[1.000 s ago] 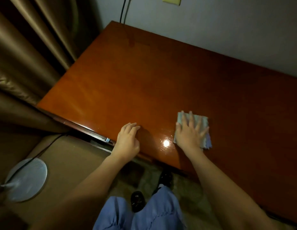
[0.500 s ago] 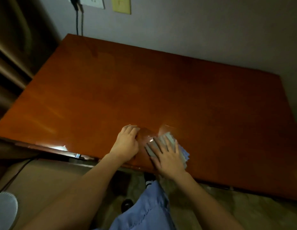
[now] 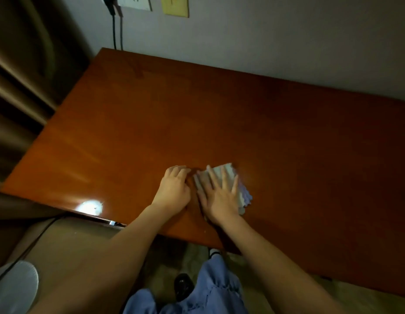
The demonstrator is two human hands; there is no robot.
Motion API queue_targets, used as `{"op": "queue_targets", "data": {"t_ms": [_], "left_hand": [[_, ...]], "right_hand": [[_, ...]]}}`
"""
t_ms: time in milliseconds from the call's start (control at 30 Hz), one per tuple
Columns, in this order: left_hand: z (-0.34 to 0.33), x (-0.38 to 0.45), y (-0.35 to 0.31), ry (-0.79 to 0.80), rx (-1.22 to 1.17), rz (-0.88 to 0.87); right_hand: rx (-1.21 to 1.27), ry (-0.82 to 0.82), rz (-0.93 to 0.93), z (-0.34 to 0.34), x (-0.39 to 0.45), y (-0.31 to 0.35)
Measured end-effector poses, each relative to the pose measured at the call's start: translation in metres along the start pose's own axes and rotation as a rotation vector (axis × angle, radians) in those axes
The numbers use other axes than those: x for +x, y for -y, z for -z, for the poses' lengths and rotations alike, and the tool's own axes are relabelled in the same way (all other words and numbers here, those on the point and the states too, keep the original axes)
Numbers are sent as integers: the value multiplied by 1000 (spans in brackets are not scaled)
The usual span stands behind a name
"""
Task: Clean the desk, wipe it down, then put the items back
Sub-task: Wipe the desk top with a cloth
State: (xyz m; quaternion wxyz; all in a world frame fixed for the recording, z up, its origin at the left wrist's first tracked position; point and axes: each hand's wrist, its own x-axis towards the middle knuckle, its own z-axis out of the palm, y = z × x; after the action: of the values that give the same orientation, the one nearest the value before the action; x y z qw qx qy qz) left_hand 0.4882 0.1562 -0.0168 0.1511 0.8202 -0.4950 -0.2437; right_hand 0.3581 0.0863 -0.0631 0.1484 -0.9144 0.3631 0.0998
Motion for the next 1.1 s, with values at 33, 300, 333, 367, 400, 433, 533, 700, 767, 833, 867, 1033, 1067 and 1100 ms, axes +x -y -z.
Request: {"op": "queue_targets", "data": {"t_ms": [33, 300, 333, 367, 400, 433, 533, 700, 767, 833, 867, 1033, 1067, 1100], "left_hand": [[-1, 3, -3, -6, -5, -4], [-21, 13, -24, 20, -9, -21], [-21, 15, -22, 22, -5, -13], [-21, 18, -20, 21, 1, -5], [-21, 20, -17, 17, 7, 3], [-21, 23, -15, 13, 12, 8], [-21, 30, -11, 21, 44, 16], [-25, 42, -9, 20, 79, 22], [-25, 49, -11, 11, 73, 34], [-24, 57, -15, 11, 75, 39], [-23, 61, -17, 14, 75, 42], [-24, 75, -23, -6, 74, 34], [-25, 78, -23, -18, 78, 33], [-25, 79, -23, -27, 81, 32]], "right_hand": [[-18, 3, 92, -3, -16, -2], [-146, 28, -37, 9, -34, -116], [-118, 16, -111, 15, -21, -119], [-86, -9, -187, 21, -7, -120], [-55, -39, -261, 26, 9, -117], [-32, -60, -322, 31, 27, -111], [31, -45, -346, 37, 71, -78], [-97, -15, 34, 22, 53, -38], [-144, 27, 152, 13, 27, -52], [-188, 67, 216, 8, 10, -83], [-186, 68, 205, 9, 5, -101], [-138, -8, -97, 37, 23, -157], [-116, -15, -170, 43, 37, -158], [-91, -22, -240, 49, 53, -153]]}}
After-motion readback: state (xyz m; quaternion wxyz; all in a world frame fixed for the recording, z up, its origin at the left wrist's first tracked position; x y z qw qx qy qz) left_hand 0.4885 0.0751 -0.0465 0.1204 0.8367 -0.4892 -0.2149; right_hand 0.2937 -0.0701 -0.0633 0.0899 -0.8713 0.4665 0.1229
